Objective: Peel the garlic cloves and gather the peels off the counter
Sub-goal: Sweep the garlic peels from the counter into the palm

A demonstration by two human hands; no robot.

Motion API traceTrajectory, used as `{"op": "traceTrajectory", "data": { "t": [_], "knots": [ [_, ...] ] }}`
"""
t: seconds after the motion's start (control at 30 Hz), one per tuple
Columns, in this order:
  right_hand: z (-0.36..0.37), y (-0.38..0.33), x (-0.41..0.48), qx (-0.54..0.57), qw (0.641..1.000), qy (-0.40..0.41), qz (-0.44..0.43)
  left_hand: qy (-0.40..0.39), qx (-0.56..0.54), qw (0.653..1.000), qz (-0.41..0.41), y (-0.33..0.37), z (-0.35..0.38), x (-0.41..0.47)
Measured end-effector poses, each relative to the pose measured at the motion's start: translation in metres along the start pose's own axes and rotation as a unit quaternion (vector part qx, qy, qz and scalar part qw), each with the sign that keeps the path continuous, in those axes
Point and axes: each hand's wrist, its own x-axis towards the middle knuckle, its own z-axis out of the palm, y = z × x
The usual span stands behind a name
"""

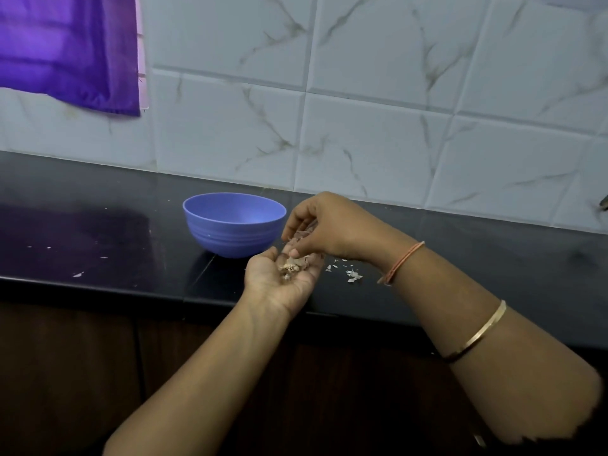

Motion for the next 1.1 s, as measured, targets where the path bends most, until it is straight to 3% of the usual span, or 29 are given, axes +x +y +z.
{"op": "traceTrajectory", "data": {
  "t": [0.3,0.63,0.77,0.93,1.1],
  "knots": [
    [-0.002,0.005,0.001,0.070,0.997,0.004,0.039,0.002,-0.008,1.000,0.012,-0.002,0.002,-0.004],
    [0.010,0.009,0.009,0.046,0.991,0.123,0.005,0.016,-0.001,1.000,0.014,-0.003,0.003,-0.004],
    [0.010,0.007,0.010,0.011,0.995,0.099,0.013,0.004,-0.015,1.000,0.006,-0.002,0.002,-0.004],
    [0.004,0.004,0.006,0.069,0.997,0.028,0.012,-0.007,-0.003,1.000,0.010,-0.002,0.003,-0.008],
    [0.002,0.005,0.004,0.064,0.994,0.091,0.007,-0.008,0.006,1.000,0.007,-0.002,0.003,-0.010]
  ]
}}
